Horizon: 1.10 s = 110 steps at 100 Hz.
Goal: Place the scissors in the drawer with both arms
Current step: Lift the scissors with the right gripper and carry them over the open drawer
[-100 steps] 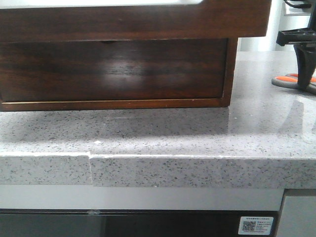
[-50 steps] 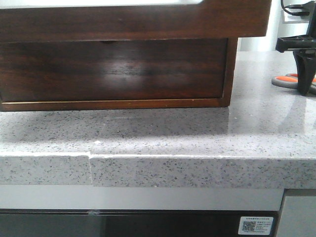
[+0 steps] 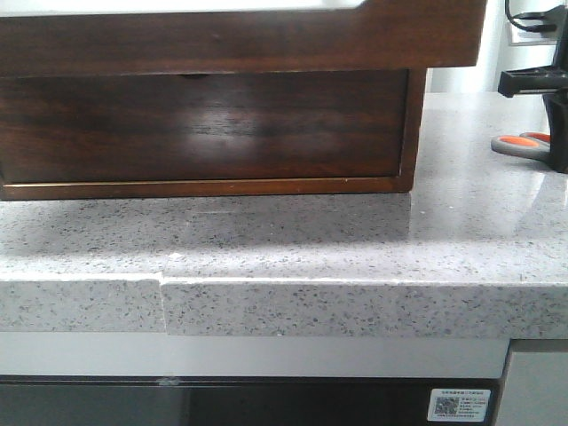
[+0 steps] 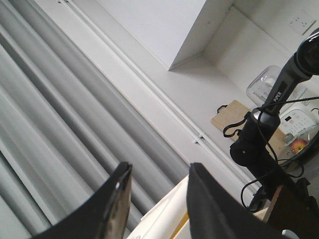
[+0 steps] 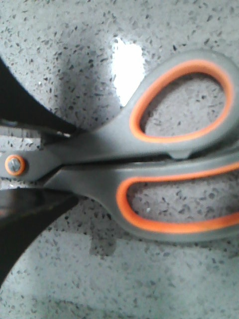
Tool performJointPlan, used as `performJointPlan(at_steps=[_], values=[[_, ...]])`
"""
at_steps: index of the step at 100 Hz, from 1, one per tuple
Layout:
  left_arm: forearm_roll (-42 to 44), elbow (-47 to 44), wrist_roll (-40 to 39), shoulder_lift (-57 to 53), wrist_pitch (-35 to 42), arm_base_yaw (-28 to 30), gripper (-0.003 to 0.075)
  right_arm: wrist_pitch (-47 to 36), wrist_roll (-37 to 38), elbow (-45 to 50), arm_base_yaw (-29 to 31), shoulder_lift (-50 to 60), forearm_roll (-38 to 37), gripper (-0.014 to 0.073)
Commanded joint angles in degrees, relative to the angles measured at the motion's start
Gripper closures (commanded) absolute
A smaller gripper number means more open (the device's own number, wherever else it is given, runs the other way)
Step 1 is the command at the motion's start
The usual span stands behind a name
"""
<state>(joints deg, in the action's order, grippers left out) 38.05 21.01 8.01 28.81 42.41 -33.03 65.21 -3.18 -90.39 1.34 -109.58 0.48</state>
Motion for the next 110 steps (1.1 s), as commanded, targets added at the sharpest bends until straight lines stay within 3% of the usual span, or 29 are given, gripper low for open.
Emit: performJointPlan(at_steps=[1, 24, 43, 59, 86, 110], values=[[-2.82, 1.59, -0.8, 0.28, 2.58, -0.45, 0.0469, 0.92, -0.43, -0.93, -0.02, 2.42, 0.31, 0.0672], [-2.82, 1.59, -0.8, 0.28, 2.58, -0.45, 0.047, -0.25, -1.59, -0.93, -0.02, 10.14, 1.1, 0.0673], [-2.82, 1.59, -0.8, 0.28, 2.58, -0.45, 0.047, -2.74, -10.34, -0.93, -0.43, 20.38, 12.28, 0.0673], [-2.82, 1.59, -0.8, 0.28, 2.58, -0.45, 0.047, -7.38, -14.1, -0.93, -3.88, 29.32, 13.54, 0.0673], [-2.82, 1.59, -3.7, 0.28, 2.58, -0.45, 0.047, -16.21, -20.44, -0.93, -19.07, 36.76, 13.82, 0.0673], [-2.82, 1.59, -3.7, 0.28, 2.58, -0.45, 0.047, -23.73, -32.15, -1.02, -34.32, 35.7, 13.82, 0.0673]])
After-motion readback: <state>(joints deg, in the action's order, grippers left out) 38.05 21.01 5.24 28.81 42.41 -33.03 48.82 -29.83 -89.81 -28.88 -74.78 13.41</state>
